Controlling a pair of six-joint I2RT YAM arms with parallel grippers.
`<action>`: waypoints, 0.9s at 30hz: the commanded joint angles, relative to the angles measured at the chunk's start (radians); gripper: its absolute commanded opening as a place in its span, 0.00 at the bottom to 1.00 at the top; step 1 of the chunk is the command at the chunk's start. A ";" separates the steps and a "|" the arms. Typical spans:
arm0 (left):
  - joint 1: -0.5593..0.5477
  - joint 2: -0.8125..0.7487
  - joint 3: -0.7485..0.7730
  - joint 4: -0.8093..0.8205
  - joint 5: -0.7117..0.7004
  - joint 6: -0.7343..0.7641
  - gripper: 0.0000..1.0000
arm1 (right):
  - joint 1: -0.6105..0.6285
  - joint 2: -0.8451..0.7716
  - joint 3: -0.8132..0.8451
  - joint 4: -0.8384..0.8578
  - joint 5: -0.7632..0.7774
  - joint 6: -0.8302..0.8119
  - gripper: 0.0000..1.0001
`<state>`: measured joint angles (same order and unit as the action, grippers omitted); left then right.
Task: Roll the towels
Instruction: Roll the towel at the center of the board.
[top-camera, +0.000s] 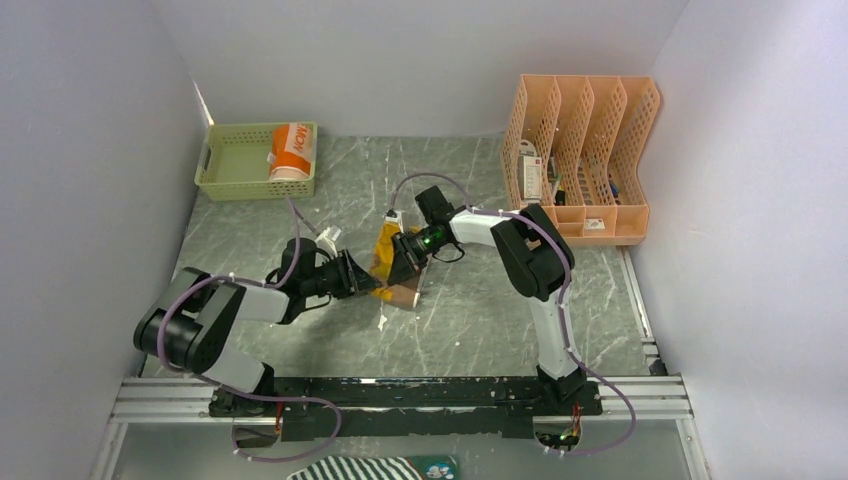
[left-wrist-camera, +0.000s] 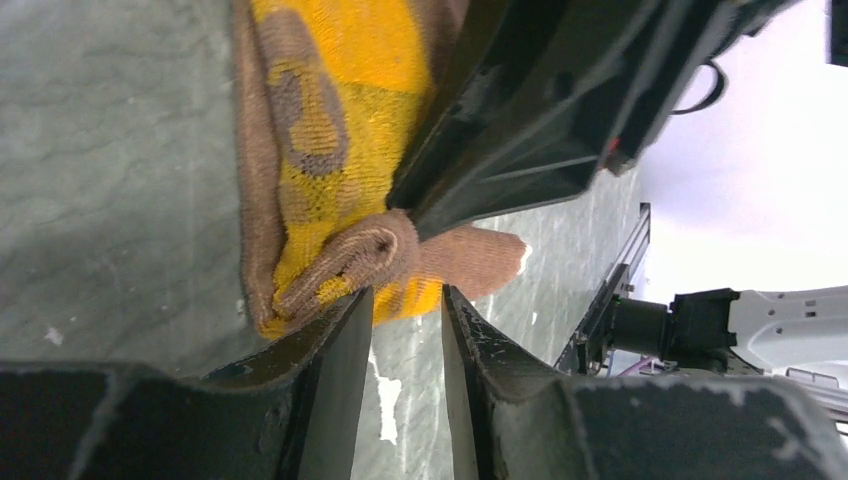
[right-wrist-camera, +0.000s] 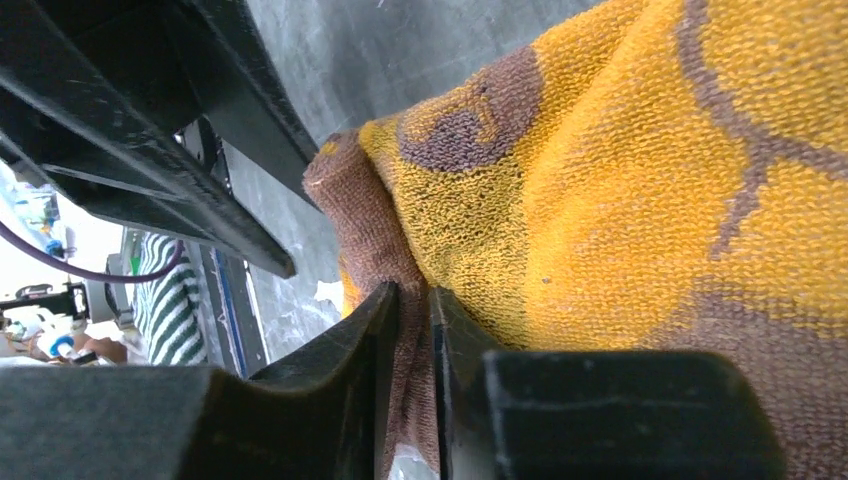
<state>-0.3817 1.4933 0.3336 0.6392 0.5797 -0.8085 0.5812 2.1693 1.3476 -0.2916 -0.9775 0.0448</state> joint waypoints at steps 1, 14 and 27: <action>-0.001 0.047 -0.025 0.074 -0.042 -0.003 0.42 | 0.009 -0.019 0.018 -0.037 0.135 -0.043 0.24; -0.002 0.079 -0.012 0.003 -0.068 0.049 0.42 | 0.021 -0.438 -0.282 0.386 0.367 -0.002 1.00; -0.002 0.101 0.026 -0.049 -0.054 0.067 0.42 | 0.369 -0.858 -0.787 0.791 0.894 -0.453 1.00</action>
<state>-0.3817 1.5700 0.3466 0.6407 0.5556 -0.7799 0.8032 1.4212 0.6891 0.3458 -0.3840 -0.1120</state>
